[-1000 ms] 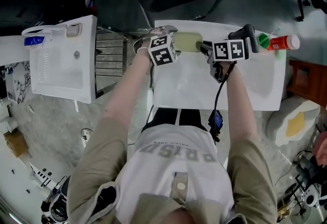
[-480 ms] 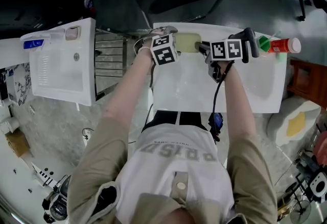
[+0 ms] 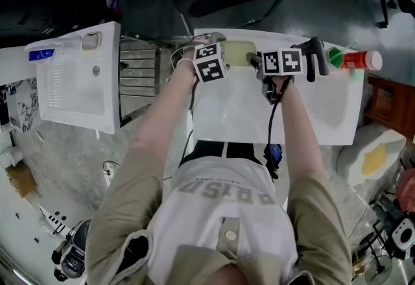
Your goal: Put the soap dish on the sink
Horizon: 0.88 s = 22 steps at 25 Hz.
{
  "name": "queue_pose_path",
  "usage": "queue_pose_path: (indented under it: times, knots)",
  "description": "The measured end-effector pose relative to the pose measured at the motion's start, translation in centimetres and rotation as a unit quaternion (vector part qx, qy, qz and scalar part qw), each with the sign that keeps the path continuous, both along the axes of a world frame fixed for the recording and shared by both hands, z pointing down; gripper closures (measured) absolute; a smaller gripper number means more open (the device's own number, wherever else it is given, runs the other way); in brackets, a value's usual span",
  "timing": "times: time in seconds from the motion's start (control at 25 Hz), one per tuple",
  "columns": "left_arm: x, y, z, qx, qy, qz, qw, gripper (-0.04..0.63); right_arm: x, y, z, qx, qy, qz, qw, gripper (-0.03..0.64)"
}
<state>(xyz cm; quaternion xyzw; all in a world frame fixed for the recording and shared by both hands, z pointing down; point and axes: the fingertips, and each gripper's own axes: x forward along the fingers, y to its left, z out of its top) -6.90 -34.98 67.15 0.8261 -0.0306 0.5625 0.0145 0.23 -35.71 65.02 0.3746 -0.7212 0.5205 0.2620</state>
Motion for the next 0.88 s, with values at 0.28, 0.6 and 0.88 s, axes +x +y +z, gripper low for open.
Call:
queue_pose_path:
  times: [0.28, 0.6, 0.88]
  knots:
    - [-0.15, 0.0, 0.41, 0.006, -0.004, 0.0, 1.0, 0.189, 0.29, 0.02, 0.52, -0.007, 0.022, 0.009, 1.0, 0.518]
    - [0.05, -0.11, 0.45, 0.008, -0.003, 0.001, 1.0, 0.187, 0.71, -0.04, 0.82, -0.018, 0.036, 0.027, 0.999, 0.519]
    - [0.17, -0.2, 0.6, 0.004, -0.005, -0.003, 1.0, 0.187, 0.9, -0.2, 0.93, -0.023, 0.053, 0.037, 0.998, 0.518]
